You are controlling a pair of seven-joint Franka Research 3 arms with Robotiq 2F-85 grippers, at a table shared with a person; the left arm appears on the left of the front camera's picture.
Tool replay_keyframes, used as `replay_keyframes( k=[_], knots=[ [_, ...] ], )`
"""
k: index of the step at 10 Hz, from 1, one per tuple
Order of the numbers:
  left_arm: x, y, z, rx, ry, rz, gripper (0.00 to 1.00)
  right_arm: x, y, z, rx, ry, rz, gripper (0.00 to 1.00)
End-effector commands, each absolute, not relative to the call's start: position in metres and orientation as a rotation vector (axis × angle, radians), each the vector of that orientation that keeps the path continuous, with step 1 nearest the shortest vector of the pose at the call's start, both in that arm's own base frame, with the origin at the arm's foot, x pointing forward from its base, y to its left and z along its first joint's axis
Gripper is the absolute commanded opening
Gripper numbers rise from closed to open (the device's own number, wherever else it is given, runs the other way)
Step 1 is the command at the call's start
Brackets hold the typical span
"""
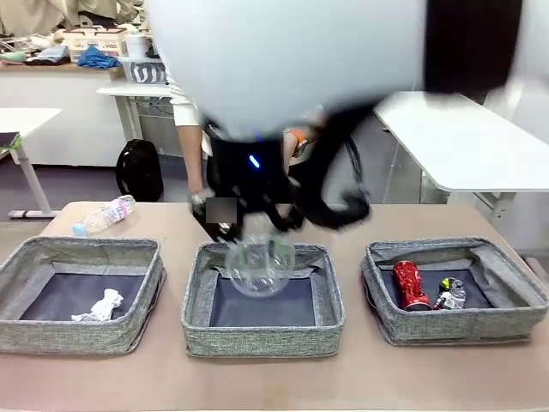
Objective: Sort the waste into the appropriate baskets.
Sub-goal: Place the picked waste into the Fabric basket indicated by the person.
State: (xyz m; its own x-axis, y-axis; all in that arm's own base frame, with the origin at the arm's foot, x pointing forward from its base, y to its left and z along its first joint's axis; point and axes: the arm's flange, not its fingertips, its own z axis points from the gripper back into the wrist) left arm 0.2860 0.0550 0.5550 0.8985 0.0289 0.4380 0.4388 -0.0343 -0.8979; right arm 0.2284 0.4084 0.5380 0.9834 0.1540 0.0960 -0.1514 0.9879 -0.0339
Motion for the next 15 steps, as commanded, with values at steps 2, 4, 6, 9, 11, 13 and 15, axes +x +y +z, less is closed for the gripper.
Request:
replay_keyframes(
  k=[2, 4, 6, 9, 11, 13, 15],
  knots=[
    [0.285, 0.054, 0.557, -1.593, -0.388, -0.363, 1.00, 0.249, 0.355, 0.496, 0.162, -0.049, 0.086, 0.37],
    [0.285, 0.054, 0.557, -1.593, -0.388, -0.363, 1.00, 0.270, 0.341, 0.488, 0.246, -0.054, -0.003, 0.37],
    [0.285, 0.054, 0.557, -1.593, -0.388, -0.363, 1.00, 0.291, 0.333, 0.476, 0.367, -0.019, -0.089, 0.37],
    [0.285, 0.054, 0.557, -1.593, -0.388, -0.363, 1.00, 0.305, 0.321, 0.454, 0.605, 0.049, -0.259, 0.37],
    [0.285, 0.054, 0.557, -1.593, -0.388, -0.363, 1.00, 0.304, 0.314, 0.445, 0.659, 0.076, -0.325, 0.37],
    [0.285, 0.054, 0.557, -1.593, -0.388, -0.363, 1.00, 0.304, 0.314, 0.446, 0.688, 0.081, -0.353, 0.37],
    [0.285, 0.054, 0.557, -1.593, -0.388, -0.363, 1.00, 0.304, 0.314, 0.446, 0.689, 0.089, -0.372, 0.46]
  ],
)
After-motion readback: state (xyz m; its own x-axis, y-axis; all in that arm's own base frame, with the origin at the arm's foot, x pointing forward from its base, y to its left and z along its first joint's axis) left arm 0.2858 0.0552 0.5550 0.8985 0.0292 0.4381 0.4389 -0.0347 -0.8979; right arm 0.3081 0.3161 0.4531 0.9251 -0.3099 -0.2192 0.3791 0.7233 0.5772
